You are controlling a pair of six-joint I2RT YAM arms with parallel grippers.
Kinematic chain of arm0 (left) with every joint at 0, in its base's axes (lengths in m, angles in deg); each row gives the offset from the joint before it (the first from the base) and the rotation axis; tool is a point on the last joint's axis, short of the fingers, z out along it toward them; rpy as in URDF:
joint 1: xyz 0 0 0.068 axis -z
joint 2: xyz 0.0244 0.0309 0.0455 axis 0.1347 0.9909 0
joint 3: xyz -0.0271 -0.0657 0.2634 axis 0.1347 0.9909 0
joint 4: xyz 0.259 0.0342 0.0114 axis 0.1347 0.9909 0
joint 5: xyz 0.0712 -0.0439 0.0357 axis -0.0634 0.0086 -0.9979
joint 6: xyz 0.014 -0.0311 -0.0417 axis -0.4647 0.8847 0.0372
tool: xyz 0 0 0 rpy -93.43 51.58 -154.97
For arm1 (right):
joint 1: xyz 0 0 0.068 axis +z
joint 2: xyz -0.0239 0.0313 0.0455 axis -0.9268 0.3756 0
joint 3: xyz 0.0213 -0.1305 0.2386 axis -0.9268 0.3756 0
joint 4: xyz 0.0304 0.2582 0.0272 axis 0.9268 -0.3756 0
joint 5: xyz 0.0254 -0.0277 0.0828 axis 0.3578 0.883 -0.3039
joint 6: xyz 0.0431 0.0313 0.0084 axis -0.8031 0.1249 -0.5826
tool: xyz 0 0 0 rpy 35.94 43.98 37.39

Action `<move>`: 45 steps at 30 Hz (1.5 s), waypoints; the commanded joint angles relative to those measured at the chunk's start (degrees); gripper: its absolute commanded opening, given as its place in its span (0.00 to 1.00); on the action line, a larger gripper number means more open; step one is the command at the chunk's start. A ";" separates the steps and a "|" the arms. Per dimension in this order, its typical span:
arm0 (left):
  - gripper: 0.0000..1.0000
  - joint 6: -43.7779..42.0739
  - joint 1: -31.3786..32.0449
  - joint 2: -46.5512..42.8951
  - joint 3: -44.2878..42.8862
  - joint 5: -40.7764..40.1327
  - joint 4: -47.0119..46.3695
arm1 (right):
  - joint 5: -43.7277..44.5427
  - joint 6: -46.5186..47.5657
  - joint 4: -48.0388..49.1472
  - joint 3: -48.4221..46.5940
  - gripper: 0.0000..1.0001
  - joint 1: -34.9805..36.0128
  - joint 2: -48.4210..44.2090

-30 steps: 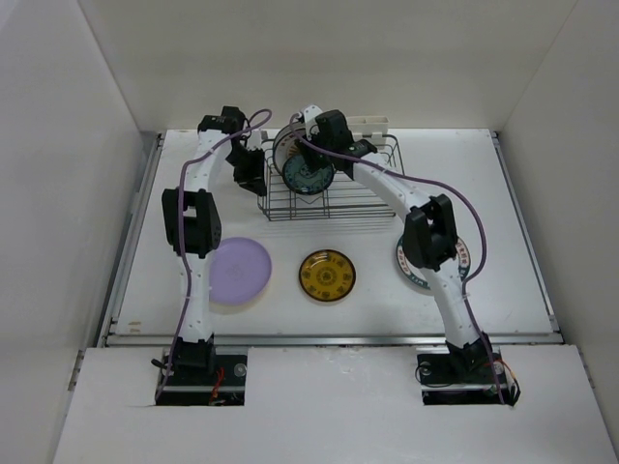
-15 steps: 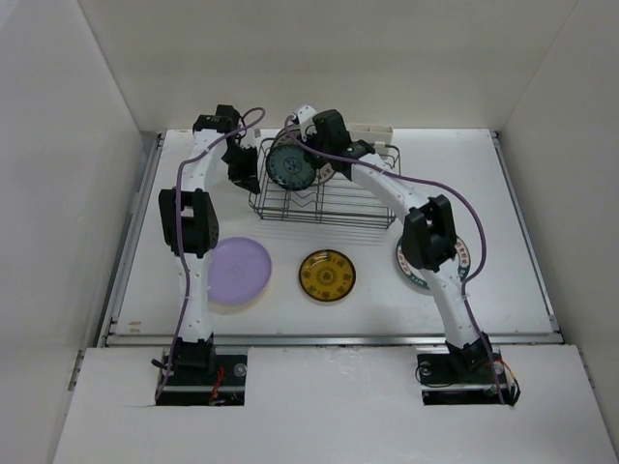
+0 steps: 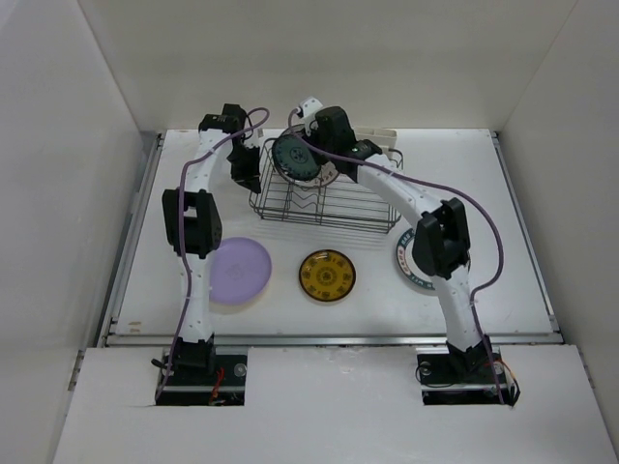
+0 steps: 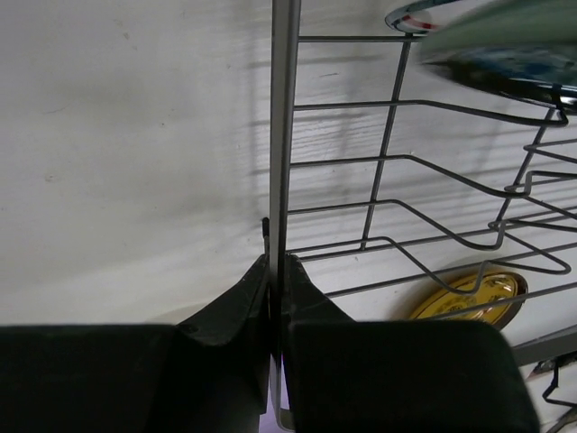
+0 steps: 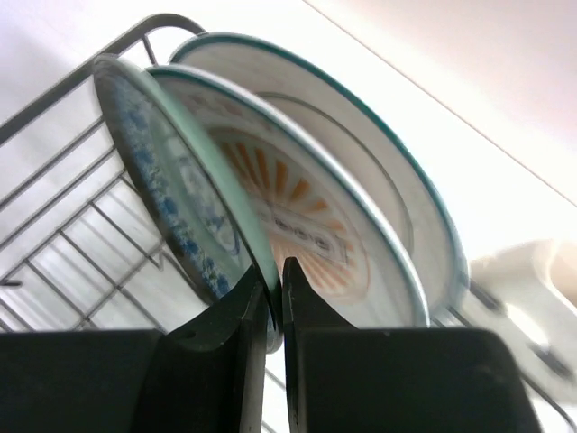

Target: Unload the plates from the dish rack

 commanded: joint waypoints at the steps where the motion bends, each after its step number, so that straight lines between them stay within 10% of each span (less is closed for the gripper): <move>1: 0.00 5.69 0.73 -2.91 -0.38 -0.35 -2.26 | 8.74 -1.84 2.54 1.61 0.00 -0.55 -8.37; 11: 0.00 16.84 -1.54 -5.73 4.89 2.54 -9.73 | 5.25 -9.57 -3.08 7.94 0.00 -0.55 -21.72; 24: 0.00 12.03 -0.50 -4.42 4.46 3.87 -11.67 | -33.60 -19.50 -13.29 43.87 0.00 0.05 -41.33; 45: 0.00 8.16 0.12 -5.47 4.28 1.41 -8.68 | -32.38 -28.21 3.15 64.02 0.00 1.20 -36.75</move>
